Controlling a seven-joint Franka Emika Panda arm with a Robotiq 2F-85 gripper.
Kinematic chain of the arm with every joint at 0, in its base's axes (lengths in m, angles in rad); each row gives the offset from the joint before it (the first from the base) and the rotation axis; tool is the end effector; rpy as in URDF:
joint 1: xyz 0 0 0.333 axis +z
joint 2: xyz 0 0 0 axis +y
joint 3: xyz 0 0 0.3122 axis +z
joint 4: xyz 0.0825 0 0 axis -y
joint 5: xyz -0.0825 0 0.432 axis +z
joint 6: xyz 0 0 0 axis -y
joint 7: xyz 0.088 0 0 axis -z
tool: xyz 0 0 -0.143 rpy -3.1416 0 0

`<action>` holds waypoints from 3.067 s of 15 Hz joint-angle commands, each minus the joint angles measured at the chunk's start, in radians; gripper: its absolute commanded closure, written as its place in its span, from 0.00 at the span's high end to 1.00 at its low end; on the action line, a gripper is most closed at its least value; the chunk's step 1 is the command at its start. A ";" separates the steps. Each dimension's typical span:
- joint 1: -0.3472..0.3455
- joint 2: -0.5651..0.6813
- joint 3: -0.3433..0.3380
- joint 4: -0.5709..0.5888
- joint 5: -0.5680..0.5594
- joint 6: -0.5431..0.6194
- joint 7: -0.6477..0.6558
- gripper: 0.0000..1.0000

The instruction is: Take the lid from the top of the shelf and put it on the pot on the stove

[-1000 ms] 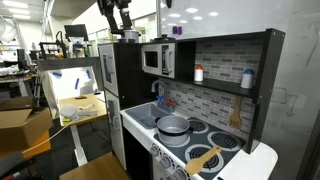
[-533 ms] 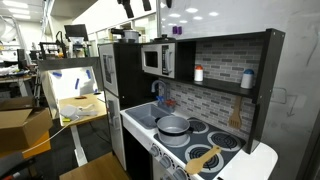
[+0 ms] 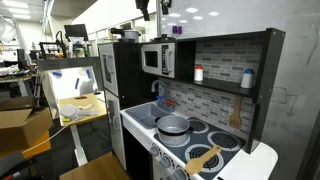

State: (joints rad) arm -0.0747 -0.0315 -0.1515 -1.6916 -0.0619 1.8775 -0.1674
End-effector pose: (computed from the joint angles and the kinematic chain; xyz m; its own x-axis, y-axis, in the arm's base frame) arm 0.6094 -0.1483 0.5706 0.9786 -0.0366 0.2024 -0.0562 -0.9942 0.0919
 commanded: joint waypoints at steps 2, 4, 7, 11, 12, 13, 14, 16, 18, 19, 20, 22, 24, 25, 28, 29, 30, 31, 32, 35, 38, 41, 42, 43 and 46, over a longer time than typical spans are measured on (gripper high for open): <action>-0.015 0.015 0.013 0.023 0.001 -0.015 -0.003 1.00; -0.015 0.012 0.013 0.029 0.001 -0.026 -0.004 1.00; -0.015 0.011 0.013 0.031 0.001 -0.033 -0.005 1.00; -0.015 0.012 0.013 0.031 0.001 -0.034 -0.005 1.00; -0.015 0.012 0.013 0.031 0.001 -0.034 -0.005 1.00; -0.015 0.012 0.013 0.031 0.001 -0.034 -0.005 1.00; -0.015 0.012 0.013 0.031 0.001 -0.034 -0.005 1.00; -0.015 0.012 0.013 0.031 0.001 -0.034 -0.005 1.00; -0.015 0.012 0.013 0.031 0.001 -0.034 -0.005 1.00; -0.015 0.012 0.013 0.031 0.001 -0.034 -0.005 1.00; -0.015 0.012 0.013 0.031 0.001 -0.034 -0.005 1.00; -0.017 0.018 0.011 0.042 0.000 -0.029 -0.021 1.00; -0.019 0.037 0.009 0.076 0.000 -0.043 -0.031 1.00; -0.021 0.047 0.008 0.096 0.004 -0.051 -0.042 1.00; -0.024 0.078 0.009 0.154 0.013 -0.067 -0.072 1.00; -0.024 0.095 0.010 0.181 0.019 -0.075 -0.088 1.00; -0.023 0.116 0.013 0.209 0.025 -0.082 -0.104 1.00; -0.023 0.137 0.017 0.236 0.025 -0.090 -0.118 1.00; -0.022 0.165 0.023 0.270 0.030 -0.103 -0.137 1.00; -0.020 0.249 0.050 0.373 0.029 -0.147 -0.178 1.00; -0.023 0.336 0.078 0.482 0.027 -0.203 -0.217 1.00; -0.028 0.411 0.095 0.590 0.023 -0.258 -0.250 1.00; -0.030 0.435 0.099 0.627 0.023 -0.274 -0.262 1.00; -0.032 0.458 0.103 0.662 0.022 -0.290 -0.273 1.00; -0.038 0.521 0.111 0.758 0.024 -0.315 -0.292 1.00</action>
State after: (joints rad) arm -0.0846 0.4096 -0.0661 -1.0708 -0.0535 1.6269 -0.4217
